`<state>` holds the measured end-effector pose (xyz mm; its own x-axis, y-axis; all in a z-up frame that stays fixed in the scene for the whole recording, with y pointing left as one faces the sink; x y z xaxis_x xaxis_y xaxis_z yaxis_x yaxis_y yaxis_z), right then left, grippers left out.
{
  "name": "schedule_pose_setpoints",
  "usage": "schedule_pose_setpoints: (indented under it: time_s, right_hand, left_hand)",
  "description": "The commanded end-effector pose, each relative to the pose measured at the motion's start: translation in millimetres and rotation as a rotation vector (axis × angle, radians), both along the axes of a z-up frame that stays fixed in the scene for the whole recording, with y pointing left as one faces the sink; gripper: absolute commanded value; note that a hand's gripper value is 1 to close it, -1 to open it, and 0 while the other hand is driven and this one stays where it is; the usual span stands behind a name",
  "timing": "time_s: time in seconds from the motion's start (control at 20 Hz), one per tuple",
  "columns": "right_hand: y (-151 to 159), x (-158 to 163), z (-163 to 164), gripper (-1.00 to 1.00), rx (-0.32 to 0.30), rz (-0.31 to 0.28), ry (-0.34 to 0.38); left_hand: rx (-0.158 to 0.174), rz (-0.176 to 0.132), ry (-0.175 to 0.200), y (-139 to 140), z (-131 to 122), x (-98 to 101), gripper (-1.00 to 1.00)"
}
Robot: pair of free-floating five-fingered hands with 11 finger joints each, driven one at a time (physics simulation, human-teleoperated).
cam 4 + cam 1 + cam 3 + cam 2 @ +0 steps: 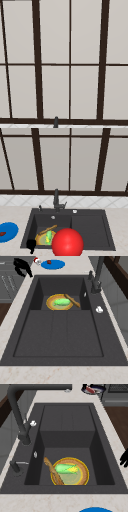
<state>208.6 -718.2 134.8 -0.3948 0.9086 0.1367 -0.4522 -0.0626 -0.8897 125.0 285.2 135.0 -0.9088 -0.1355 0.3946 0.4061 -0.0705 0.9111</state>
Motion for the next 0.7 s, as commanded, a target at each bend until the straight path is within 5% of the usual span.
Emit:
schedule_pose_setpoints:
  time_s: [0.0,0.45,0.65]
  right_hand:
    - [-8.1,3.2,15.3,-1.0,-0.004,0.0,-0.015]
    - [2.2,9.6,52.1,-1.0,-0.045,0.005,0.003]
    - [20.4,10.4,61.9,-1.0,-0.041,-0.064,-0.042]
  left_hand:
    - [0.0,0.0,0.0,0.0,0.0,0.0,0.0]
    - [0.0,0.0,0.0,0.0,0.0,0.0,0.0]
    - [0.0,0.0,0.0,0.0,0.0,0.0,0.0]
